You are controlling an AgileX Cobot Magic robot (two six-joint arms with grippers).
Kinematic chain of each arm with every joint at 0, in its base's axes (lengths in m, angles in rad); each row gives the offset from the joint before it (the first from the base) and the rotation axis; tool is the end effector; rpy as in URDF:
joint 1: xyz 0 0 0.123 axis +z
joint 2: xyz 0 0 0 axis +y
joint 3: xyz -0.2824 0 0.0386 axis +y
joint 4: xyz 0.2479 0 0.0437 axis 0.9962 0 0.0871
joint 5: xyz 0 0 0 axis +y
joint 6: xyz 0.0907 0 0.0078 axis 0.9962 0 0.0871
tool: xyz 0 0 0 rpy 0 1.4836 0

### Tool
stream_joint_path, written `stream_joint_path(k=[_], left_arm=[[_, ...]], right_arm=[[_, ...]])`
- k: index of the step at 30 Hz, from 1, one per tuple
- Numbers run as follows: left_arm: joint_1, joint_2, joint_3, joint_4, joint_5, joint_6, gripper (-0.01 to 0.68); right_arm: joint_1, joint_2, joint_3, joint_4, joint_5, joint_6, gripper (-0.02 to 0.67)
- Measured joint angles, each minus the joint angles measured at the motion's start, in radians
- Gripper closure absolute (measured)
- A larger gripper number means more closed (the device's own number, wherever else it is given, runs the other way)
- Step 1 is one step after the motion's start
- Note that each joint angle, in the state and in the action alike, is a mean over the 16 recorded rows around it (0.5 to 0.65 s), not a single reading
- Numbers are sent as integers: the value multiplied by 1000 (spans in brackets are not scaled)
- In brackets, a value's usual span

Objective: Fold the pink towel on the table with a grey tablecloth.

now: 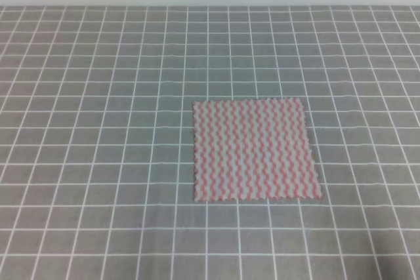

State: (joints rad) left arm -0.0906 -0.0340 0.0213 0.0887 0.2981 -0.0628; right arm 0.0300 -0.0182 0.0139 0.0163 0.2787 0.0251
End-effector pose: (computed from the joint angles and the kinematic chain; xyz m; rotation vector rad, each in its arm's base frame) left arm 0.0530 -0.0024 0.1809 0.0806 1.7661 -0.0267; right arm 0.0540 0.0020 0.1842 0.0062 1.7583 0.0555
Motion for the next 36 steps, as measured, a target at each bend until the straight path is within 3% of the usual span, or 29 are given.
stream_joint_path(k=[29,36], left_arm=[[2,18,-9,12,15,0,675],[2,20,-12,-70,-9,-53,675]], right_arm=[[0,2,-5,158,2,0,666],[0,4,-3,343,1,1,666]])
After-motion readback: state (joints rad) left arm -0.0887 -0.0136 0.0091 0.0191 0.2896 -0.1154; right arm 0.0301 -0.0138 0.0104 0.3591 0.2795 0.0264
